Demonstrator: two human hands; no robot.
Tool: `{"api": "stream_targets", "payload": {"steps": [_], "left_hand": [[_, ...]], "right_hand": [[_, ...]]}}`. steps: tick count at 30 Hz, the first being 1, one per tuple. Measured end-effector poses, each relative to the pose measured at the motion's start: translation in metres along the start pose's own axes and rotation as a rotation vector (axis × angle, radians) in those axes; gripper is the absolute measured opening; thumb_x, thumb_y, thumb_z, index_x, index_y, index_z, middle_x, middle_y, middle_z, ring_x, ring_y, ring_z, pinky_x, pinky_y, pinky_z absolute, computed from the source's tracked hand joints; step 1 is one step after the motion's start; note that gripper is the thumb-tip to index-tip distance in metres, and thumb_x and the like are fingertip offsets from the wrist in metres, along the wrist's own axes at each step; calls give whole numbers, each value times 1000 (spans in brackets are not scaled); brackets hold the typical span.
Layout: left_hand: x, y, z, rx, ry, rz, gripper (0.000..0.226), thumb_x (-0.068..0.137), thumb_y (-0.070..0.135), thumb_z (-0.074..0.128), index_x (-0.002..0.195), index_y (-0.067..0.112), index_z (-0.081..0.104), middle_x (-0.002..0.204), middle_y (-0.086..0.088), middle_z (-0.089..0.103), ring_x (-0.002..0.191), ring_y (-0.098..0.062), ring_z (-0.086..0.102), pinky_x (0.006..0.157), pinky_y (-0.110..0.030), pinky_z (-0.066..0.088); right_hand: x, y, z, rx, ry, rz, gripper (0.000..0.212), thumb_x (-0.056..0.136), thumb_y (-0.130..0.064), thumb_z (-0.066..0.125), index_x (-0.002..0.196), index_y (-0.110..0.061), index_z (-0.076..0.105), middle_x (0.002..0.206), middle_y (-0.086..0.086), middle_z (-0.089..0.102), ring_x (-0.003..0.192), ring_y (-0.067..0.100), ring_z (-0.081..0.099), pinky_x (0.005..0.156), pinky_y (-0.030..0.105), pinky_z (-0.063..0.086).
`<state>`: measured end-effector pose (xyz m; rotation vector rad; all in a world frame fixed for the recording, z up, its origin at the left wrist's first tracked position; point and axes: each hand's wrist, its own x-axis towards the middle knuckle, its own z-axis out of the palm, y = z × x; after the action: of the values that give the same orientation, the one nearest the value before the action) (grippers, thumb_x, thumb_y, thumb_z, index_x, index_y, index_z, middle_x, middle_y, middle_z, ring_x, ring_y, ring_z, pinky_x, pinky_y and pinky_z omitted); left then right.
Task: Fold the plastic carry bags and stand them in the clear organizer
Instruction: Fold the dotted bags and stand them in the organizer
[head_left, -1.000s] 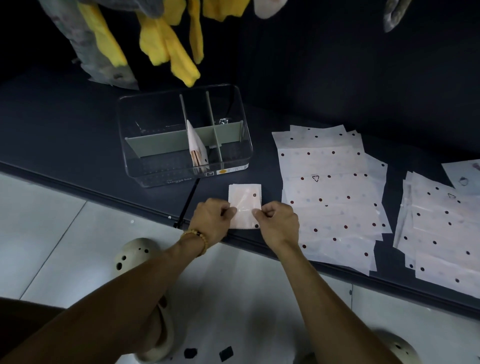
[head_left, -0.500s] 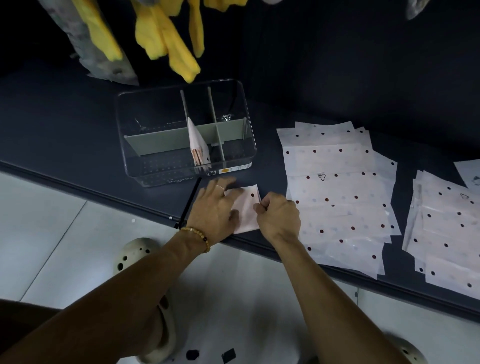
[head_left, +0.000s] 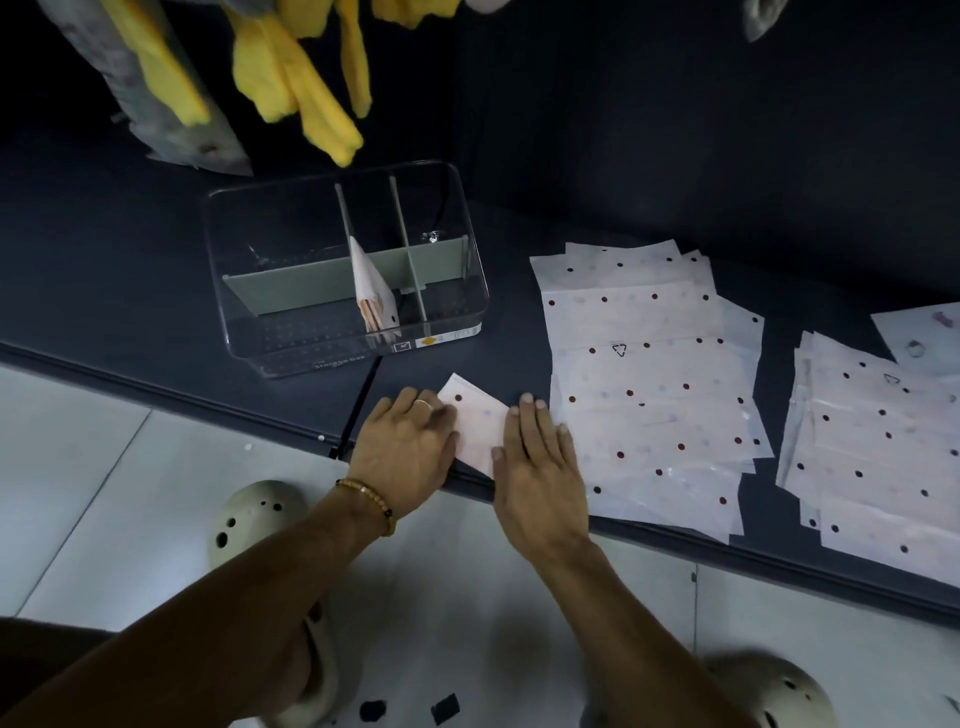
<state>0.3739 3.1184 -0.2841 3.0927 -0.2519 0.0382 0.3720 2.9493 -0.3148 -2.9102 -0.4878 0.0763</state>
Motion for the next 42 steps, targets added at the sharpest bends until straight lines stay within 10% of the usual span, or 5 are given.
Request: {"api": "stream_targets", "payload": {"steps": [4,9,22,31,42], "left_hand": [[12,15,-3,-43,-3,205,39,81,24,65,117,9,64,122,-9,61,118,-29,53,98,-41,43],[32,22,19,-186,-233,347,75,97,27,46,150,17,-5,159,1,-5,145,-10,-9,108,-16,-19],[45,-63,22,-66,-308,355,56,100,41,11,144,31,-22,154,13,-20,140,-4,-24,114,-27,-15],[46,-31,4,-281,-237,149,61,97,26,45,151,23,17,157,4,18,145,-15,13,118,-34,16],[55,-9,-18,-589,-204,-72,6,90,21,61,93,18,65,101,-1,65,96,-17,58,85,-31,45]], "right_hand": [[0,4,2,-22,-50,-30,59,102,-35,26,152,-6,12,160,12,1,148,24,-4,119,40,-4],[0,0,1,-48,-51,-12,60,101,-32,24,152,-3,10,159,16,5,148,27,0,120,43,-1],[0,3,6,-53,-51,10,61,101,-38,18,152,-5,11,160,13,2,148,26,-2,119,39,-3],[-1,2,2,-52,-68,10,59,102,-35,19,151,-4,16,160,15,7,148,27,5,120,41,5],[10,6,-17,338,-123,98,66,101,-36,39,153,-14,7,161,1,3,148,14,-2,117,25,-6]]}}
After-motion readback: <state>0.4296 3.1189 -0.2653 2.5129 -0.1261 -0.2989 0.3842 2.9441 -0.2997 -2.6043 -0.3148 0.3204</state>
